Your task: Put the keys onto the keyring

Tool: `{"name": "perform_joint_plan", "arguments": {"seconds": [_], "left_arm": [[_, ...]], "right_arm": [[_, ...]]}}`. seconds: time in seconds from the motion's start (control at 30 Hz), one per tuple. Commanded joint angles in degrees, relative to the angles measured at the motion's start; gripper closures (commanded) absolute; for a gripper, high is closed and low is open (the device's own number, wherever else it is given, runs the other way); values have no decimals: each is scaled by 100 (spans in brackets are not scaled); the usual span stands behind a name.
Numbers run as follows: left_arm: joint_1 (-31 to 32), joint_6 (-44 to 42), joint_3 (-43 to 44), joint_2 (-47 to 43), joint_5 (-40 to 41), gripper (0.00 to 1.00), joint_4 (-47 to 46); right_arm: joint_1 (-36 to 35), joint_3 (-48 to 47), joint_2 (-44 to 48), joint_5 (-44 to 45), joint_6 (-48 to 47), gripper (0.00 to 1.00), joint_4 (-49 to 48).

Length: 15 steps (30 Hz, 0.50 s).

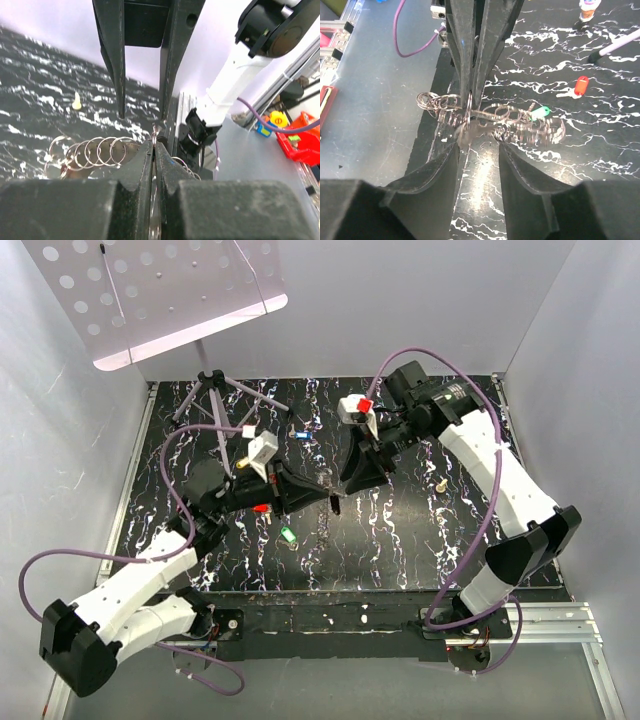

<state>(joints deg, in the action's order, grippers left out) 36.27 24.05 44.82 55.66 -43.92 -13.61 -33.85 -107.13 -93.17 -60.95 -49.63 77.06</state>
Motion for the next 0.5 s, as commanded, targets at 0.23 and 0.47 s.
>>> {"name": "perform_joint_plan", "arguments": {"seconds": [0.23,0.47], "left_arm": [[240,1330,-931,120,1123,100,-4291],[275,1154,-808,130,1149,100,-3905]], "right_arm": [[71,-396,616,-541,1094,49,302],[71,-449,650,-321,1833,51,-348]]}}
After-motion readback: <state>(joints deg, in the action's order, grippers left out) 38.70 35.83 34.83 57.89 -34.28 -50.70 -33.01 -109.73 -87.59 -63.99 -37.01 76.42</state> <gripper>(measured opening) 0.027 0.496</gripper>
